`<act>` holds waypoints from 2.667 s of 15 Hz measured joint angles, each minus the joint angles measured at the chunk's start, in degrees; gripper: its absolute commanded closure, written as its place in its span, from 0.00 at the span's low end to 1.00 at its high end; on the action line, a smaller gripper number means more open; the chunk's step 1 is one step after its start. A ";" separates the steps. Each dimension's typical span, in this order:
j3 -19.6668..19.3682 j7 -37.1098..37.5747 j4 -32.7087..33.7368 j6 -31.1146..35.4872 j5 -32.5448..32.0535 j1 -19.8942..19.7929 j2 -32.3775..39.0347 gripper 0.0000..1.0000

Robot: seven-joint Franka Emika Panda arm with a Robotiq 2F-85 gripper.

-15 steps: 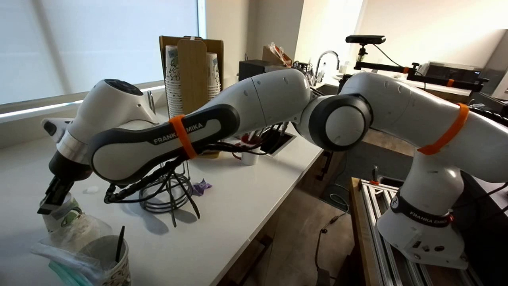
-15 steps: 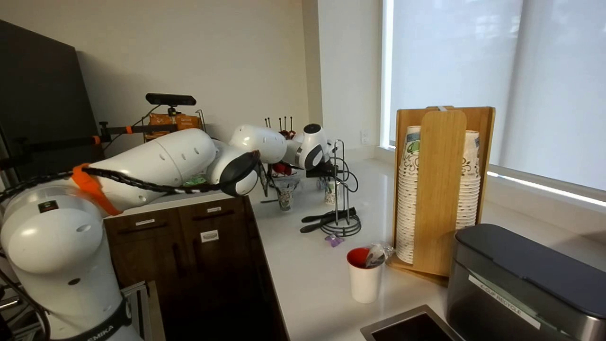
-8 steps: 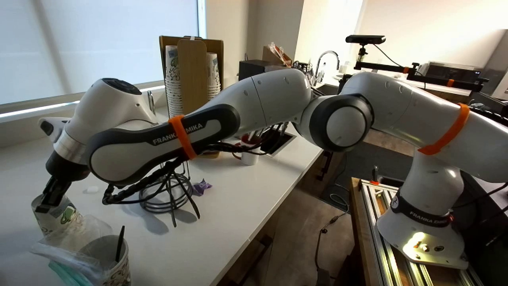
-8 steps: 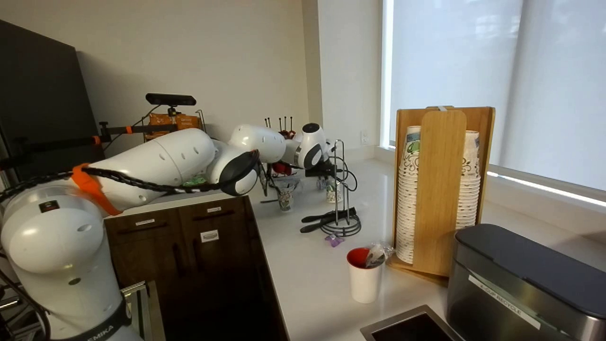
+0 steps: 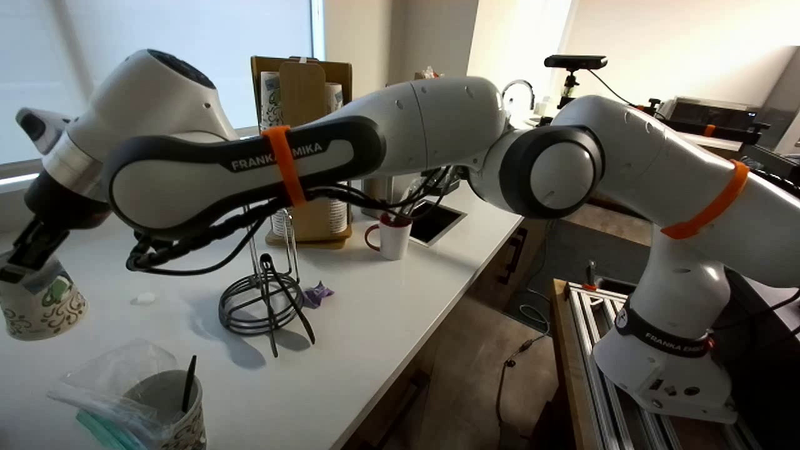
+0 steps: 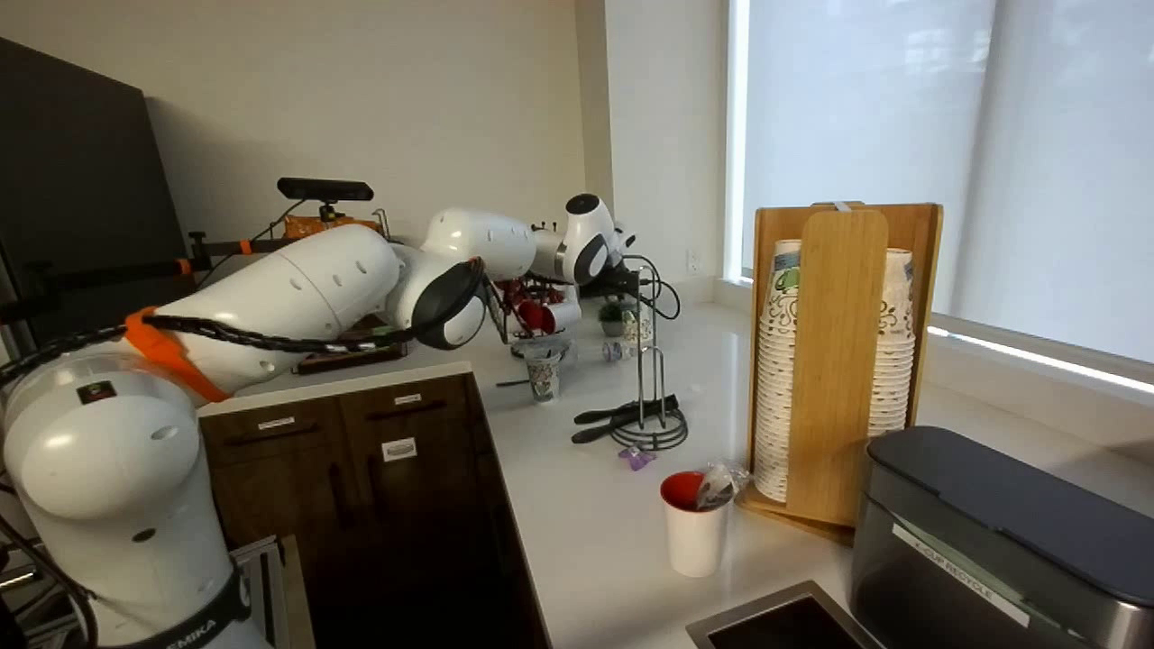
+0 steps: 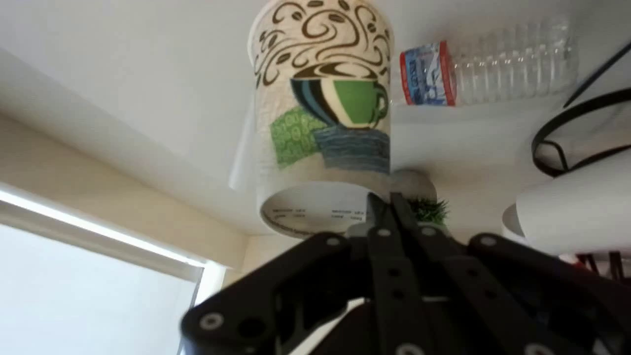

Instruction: Put the cup on the silver object

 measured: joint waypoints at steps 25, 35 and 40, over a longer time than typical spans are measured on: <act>-14.22 39.94 -35.56 -2.71 -2.28 -3.91 -49.24 0.99; -16.13 51.98 -63.67 -2.88 -8.47 -4.88 -68.93 0.99; -15.85 56.89 -79.75 7.60 -15.03 -9.14 -75.51 0.99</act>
